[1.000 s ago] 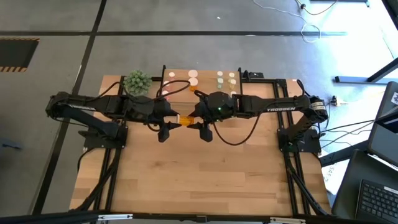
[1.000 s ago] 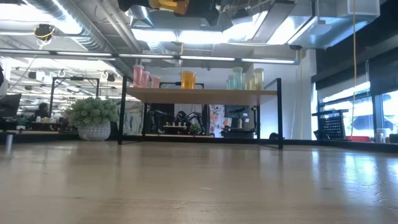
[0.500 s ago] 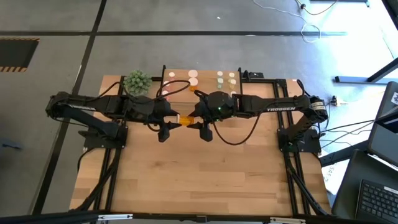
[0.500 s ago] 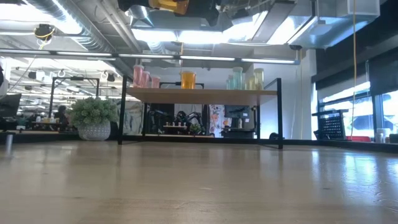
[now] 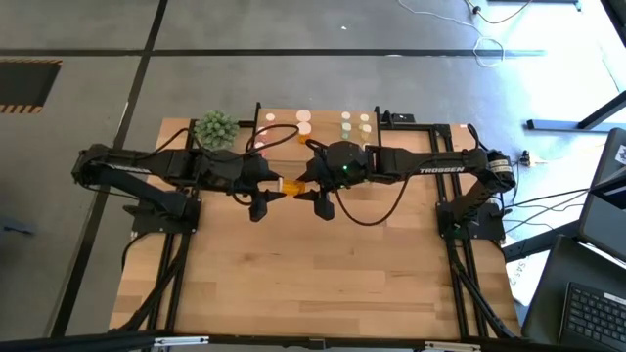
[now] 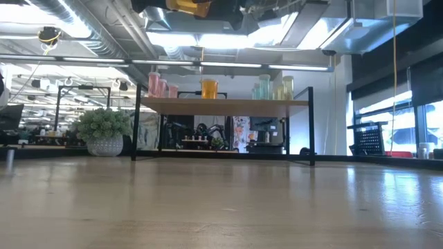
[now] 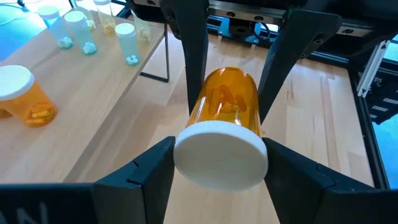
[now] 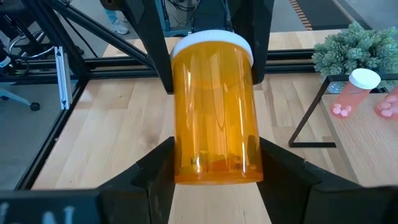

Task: Pick and place medicine bottles onto shelf by color
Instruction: Put the orange medicine bottle on the shelf, aligned with the other orange medicine bottle

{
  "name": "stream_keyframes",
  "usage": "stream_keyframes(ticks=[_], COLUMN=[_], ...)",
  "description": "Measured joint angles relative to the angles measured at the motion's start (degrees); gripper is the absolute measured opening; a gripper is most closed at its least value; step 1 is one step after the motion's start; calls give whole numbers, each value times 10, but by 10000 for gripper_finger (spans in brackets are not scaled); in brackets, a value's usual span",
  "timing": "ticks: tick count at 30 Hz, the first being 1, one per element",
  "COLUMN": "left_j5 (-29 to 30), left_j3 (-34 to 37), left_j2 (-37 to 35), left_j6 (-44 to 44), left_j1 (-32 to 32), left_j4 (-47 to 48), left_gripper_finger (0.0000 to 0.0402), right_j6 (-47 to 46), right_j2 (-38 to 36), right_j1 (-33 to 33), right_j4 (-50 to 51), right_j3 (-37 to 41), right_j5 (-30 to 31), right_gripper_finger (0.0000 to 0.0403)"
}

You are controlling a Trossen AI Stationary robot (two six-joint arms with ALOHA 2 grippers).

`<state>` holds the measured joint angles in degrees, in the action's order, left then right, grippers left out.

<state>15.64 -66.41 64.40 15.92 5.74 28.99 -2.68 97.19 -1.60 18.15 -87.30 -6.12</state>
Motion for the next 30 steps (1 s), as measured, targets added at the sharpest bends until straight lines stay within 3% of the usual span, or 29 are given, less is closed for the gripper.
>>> stream_keyframes(ticks=[30], left_j5=[3], left_j3=[0], left_j2=[0], left_j6=[0], left_j1=[0], left_j4=[13], left_gripper_finger=[213], right_j6=[2], right_j2=[0], right_j1=[-2], right_j4=[-4], right_j3=[0], right_j5=[-1], right_gripper_finger=[193])
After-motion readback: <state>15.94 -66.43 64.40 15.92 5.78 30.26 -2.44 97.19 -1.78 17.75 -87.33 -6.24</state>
